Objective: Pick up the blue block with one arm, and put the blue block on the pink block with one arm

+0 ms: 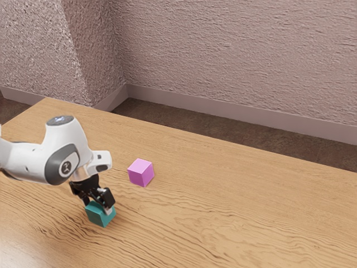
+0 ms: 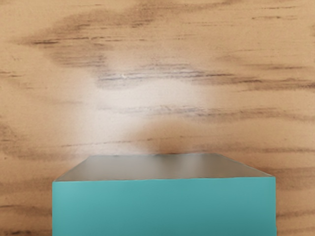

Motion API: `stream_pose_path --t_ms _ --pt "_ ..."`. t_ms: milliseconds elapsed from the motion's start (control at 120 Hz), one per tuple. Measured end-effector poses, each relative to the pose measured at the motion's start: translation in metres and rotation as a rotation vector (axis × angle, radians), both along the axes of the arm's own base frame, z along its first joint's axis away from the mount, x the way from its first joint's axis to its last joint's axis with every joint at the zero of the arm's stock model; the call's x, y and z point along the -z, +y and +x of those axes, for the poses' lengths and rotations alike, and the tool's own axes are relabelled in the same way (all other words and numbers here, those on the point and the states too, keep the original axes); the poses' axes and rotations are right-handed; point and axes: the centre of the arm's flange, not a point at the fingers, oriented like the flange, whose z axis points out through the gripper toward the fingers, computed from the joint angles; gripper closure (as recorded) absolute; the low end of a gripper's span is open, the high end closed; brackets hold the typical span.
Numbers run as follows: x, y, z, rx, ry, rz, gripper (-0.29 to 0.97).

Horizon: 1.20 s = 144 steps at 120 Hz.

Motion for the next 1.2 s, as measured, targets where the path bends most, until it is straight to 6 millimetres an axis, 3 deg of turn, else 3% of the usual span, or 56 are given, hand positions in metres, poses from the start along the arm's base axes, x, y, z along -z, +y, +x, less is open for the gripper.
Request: stream_pose_path --t_ms 317,475,583,742,933,1058,1200 --pt "0.016 0.002 0.001 -0.009 0.007 0.000 0.00" --pt "0.013 -0.002 0.004 -0.010 -0.005 -0.001 0.27" --pt "0.009 -0.005 0.008 -0.003 -0.018 0.007 0.35" --pt "-0.033 -0.010 0.053 0.043 -0.118 0.052 0.39" --pt "-0.069 -0.013 0.111 0.066 -0.171 0.095 0.39" --pt "-0.080 -0.015 0.139 0.070 -0.169 0.110 0.38" --pt "-0.079 -0.022 0.154 0.079 -0.148 0.114 0.38"
